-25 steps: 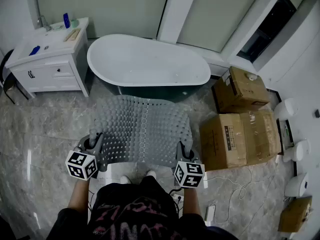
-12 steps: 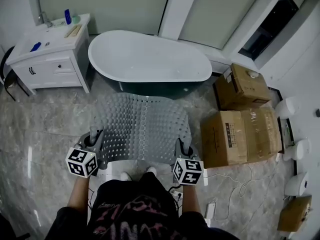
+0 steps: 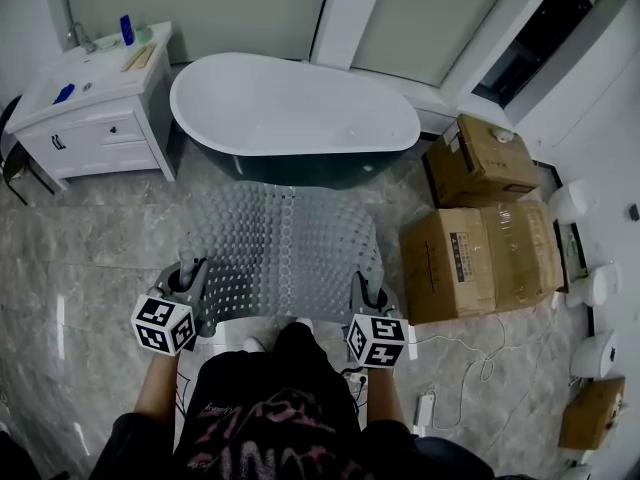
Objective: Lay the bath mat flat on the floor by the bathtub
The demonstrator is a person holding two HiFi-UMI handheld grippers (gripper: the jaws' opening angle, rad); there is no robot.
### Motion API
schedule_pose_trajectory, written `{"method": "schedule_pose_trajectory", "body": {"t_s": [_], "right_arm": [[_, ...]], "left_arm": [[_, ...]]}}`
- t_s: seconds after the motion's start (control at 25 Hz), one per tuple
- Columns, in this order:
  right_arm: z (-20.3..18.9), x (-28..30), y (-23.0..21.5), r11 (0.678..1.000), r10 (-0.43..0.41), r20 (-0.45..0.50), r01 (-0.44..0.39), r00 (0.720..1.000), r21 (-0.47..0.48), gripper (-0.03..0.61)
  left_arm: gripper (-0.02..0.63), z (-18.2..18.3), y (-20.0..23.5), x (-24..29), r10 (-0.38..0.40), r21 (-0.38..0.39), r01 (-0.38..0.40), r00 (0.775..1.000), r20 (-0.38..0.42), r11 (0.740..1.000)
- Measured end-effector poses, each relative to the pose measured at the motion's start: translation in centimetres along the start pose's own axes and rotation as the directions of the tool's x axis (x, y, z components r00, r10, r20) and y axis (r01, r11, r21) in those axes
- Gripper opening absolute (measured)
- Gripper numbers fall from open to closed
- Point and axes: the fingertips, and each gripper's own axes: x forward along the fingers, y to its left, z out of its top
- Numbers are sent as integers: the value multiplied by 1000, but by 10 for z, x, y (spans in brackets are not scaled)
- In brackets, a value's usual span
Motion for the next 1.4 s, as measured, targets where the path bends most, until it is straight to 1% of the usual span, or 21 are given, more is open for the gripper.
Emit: {"method": "schedule_pose_trajectory", "body": {"t_s": [0.36, 0.6, 0.88, 1.4], "right_arm": [[12, 19, 4, 1000, 6, 14, -5, 1000, -12, 46], [19, 42, -3, 1000, 12, 7, -12, 1000, -7, 48], [21, 78, -19, 1000, 29, -27, -28, 999, 9, 48], [17, 159, -67, 996, 86, -115, -81, 990, 48, 48]], "left_arm": [[18, 8, 8, 18, -19, 25, 19, 1000, 4, 999], [18, 12, 18, 35, -4, 10, 4, 1000, 0, 1000], [18, 13, 29, 68, 15, -4, -15, 999, -36, 1000], [18, 14, 30, 146, 53, 1, -54, 988, -144, 999]]}}
